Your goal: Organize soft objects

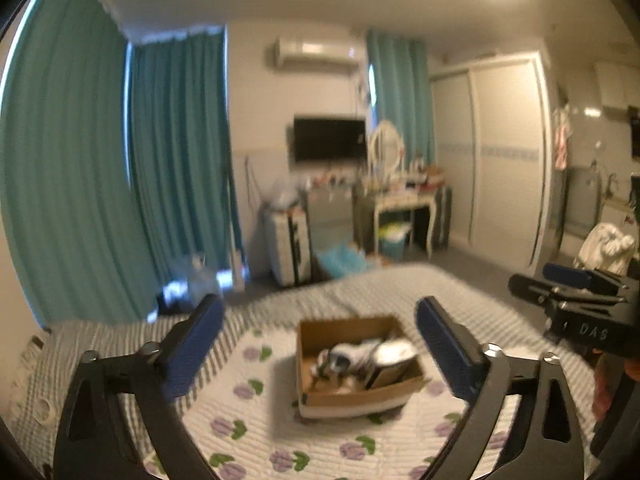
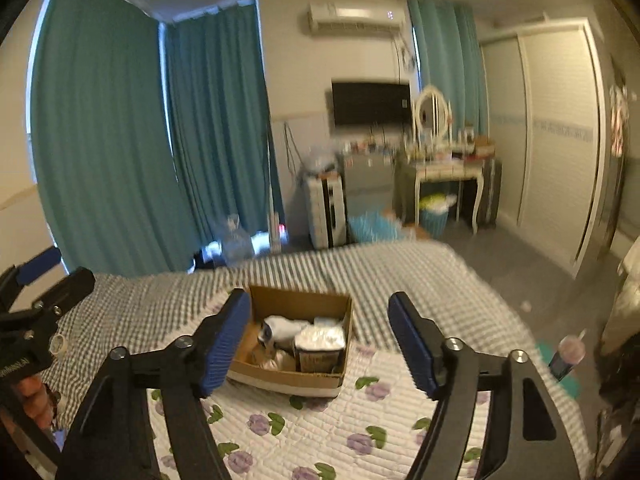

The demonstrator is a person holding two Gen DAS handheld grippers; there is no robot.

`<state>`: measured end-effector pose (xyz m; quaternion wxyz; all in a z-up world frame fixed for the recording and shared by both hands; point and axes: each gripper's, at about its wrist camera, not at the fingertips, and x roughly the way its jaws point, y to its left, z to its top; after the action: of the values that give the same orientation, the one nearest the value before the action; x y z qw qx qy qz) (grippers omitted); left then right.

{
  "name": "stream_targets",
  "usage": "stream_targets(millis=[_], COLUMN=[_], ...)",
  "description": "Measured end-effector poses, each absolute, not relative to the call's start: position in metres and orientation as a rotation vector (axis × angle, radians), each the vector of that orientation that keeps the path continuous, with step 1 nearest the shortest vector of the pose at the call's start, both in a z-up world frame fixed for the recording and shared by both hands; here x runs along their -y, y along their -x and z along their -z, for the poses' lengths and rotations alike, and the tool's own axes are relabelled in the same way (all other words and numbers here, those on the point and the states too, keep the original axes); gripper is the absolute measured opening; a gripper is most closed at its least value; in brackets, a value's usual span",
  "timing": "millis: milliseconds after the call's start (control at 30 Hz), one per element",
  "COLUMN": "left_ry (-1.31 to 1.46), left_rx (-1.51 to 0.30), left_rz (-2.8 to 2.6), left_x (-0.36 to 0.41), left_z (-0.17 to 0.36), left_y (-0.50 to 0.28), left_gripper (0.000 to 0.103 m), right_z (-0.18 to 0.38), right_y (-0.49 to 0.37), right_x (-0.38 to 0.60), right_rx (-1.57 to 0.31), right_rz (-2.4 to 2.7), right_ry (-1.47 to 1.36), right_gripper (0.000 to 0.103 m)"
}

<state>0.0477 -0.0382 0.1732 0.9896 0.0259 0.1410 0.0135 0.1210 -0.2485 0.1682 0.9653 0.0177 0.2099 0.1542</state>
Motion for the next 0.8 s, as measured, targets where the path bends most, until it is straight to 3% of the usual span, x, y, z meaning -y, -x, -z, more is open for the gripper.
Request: stream_targets(millis=[167,433,800], left_ry=[-0.085,-0.045,-0.008], left_rx=[-0.192,-0.194,-0.324], left_rz=[-0.002,-0.078,-0.122], left_x=[0.053,0.05,0.036], left_z=[-0.191,-0.139,-0.041], left_y=[0.003,0.012,-0.039], left_gripper=[0.103,0.103,0.103], right_z=[-0.195,-0.157,-0.033], right_y=[-0.058,-0.022,-0.094], right_x=[0.262,0.267,0.246], right_rx=[-0.32,-0.275,-0.383], right_rz=[-0.314,-0.343,-0.348], right_ry=[-0.012,-0.031,-0.048], right_gripper=[0.102,0.103,0.103])
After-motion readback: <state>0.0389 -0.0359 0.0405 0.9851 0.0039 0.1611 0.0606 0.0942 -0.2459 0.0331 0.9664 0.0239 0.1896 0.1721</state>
